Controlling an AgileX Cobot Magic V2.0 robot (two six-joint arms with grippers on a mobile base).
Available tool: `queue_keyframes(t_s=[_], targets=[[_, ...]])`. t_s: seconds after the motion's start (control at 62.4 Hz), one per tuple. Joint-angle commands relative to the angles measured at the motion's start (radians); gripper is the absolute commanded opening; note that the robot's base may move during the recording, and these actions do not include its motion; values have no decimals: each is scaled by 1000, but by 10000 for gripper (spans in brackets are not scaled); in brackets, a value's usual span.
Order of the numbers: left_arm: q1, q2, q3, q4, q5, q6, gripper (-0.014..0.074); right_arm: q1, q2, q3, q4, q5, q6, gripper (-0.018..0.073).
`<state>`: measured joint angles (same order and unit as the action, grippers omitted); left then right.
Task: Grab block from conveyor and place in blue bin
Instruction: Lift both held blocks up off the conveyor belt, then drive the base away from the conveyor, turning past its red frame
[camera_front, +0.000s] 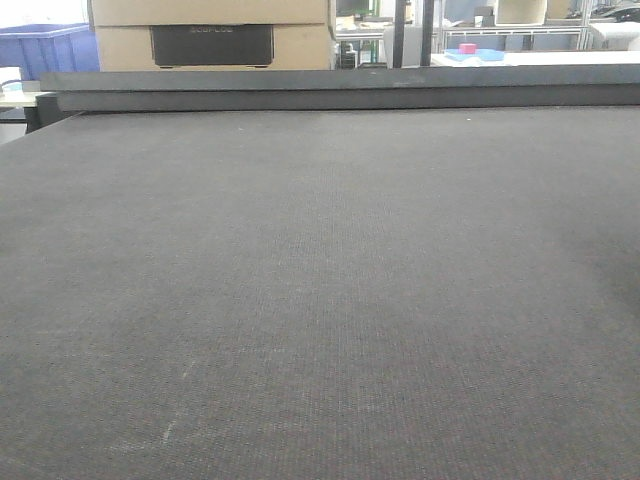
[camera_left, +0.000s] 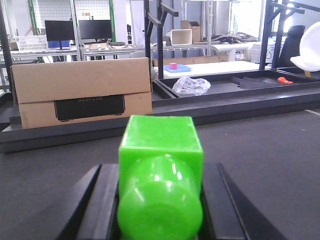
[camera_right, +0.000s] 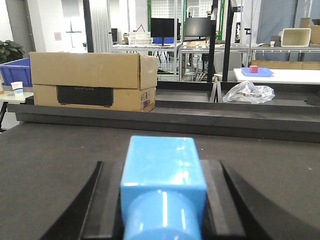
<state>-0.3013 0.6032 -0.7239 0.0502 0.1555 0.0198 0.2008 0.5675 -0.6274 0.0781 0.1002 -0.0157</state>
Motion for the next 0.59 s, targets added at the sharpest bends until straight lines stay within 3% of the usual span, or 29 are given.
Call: queue_keyframes(t_s=[0.0, 0.577], targets=[[-7, -7, 2, -2, -16, 2, -111, 2, -8, 1, -8, -27, -3, -162], [-7, -7, 2, -2, -16, 2, -111, 2, -8, 1, -8, -27, -3, -162]])
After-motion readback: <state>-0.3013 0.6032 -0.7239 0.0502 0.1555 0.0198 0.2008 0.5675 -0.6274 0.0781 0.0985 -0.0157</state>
